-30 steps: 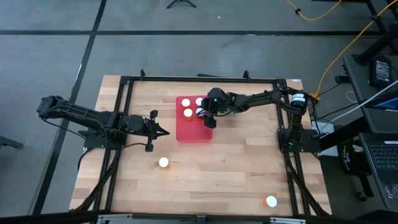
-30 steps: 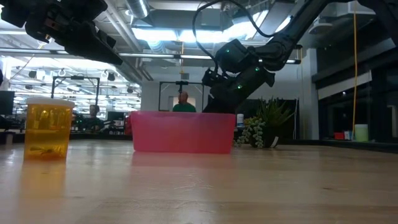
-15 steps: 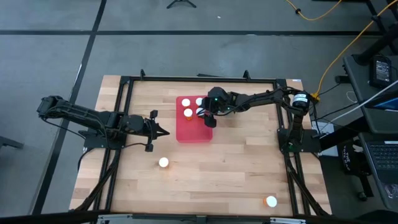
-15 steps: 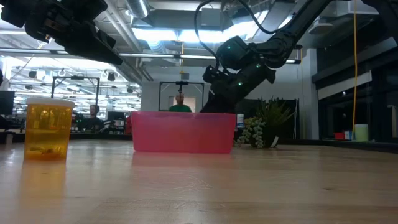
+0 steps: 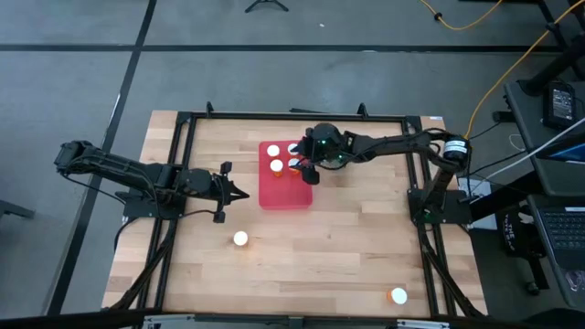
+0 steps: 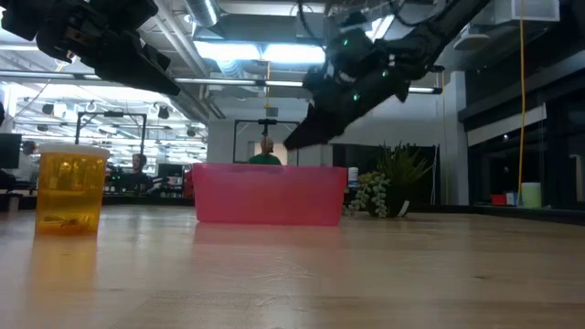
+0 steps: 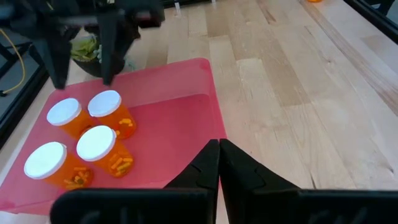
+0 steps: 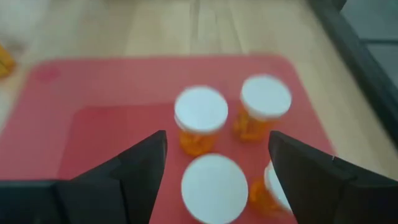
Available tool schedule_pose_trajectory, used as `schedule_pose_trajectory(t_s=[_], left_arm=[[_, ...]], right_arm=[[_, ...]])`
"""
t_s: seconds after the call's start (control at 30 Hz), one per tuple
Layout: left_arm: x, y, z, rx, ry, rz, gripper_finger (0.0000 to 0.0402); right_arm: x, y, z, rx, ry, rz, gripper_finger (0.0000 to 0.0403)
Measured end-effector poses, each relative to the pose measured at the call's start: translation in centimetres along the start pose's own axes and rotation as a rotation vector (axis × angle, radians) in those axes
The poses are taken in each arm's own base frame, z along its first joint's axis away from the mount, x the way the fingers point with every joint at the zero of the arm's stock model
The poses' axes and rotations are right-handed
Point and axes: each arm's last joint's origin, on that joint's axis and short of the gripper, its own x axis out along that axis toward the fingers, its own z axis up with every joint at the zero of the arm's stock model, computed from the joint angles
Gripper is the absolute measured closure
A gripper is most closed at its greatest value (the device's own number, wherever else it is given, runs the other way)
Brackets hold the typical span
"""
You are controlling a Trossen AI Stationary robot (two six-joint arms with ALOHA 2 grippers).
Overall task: Pick and place pill bottles into a basket
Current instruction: Put the orange pill bottle into the red bin
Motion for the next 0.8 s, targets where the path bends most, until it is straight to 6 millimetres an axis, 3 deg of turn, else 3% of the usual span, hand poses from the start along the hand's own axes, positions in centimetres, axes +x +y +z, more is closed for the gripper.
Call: schedule_pose_trajectory(t_s=[0.3,0.53,0.63,0.8], left_arm=[[0.0,0.0,0.0,-0.034,0.000,-0.001,0.0399],[0.0,0.0,0.0,-0.035,0.000,-0.001,0.0390],[0.0,0.0,0.0,-0.034,0.000,-0.002,0.0389],[0.0,-0.1,0.0,-0.034,-0.002,-0.028,0.0391]], right_arm=[[-5.8,1.6,3.9,-0.039,-0.068,-0.005,0.0125],[-11.3,5.0,6.2,-0.156,-0.110,-0.087,0.0216],[-12.5,6.5,5.4,-0.178,-0.128,-0.052,0.0274],[-12.7,8.3,1.8,-0.152,-0.169,-0.010,0.0370]])
